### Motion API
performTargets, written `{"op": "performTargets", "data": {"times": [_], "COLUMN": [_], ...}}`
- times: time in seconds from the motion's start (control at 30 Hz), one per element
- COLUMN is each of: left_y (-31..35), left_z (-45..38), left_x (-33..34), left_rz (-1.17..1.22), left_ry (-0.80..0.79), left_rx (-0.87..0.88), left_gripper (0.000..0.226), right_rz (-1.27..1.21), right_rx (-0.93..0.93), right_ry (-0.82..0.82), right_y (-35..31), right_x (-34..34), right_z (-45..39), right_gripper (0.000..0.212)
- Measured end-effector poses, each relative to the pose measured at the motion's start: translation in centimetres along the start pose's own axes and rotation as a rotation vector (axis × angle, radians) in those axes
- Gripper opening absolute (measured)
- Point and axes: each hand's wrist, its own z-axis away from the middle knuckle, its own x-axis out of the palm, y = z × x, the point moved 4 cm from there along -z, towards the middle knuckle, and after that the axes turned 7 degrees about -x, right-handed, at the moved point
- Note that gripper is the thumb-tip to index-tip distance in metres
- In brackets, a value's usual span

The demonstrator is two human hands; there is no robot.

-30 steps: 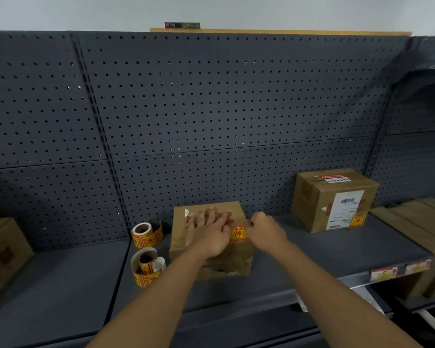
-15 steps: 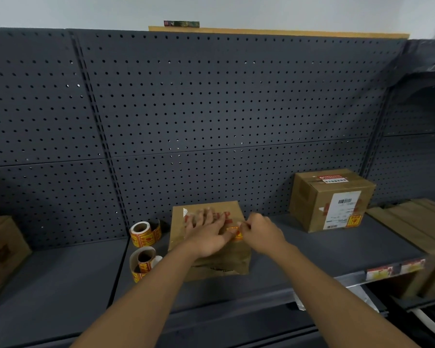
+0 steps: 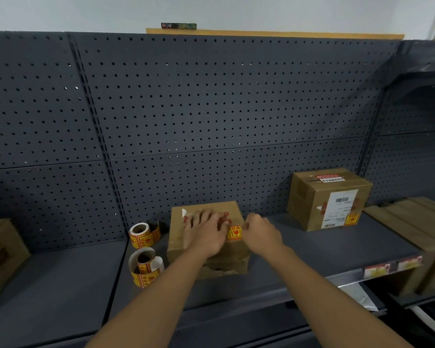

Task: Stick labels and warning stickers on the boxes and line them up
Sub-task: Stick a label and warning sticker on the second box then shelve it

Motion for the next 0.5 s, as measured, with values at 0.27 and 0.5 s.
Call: {"op": "performTargets", "data": {"times": [0.27,0.5], "left_y": [0.1,-0.6], "left_z": [0.0,0.5], "left_x": [0.1,-1.2], "left_rz": [0.025,0.288], "left_ry": [-0.003,0.018], "left_rx": [0.039,0.061], "left_gripper": [0.046,0.035], "right_rz": [-0.054,-0.475], "right_rx": [0.045,0.133], "right_ry": [0.057,0.029], "right_y": [0.5,2.3], "right_x": [0.1,0.3], "right_z": [-0.8,-0.3], "right_gripper": [0.033,0.029]}}
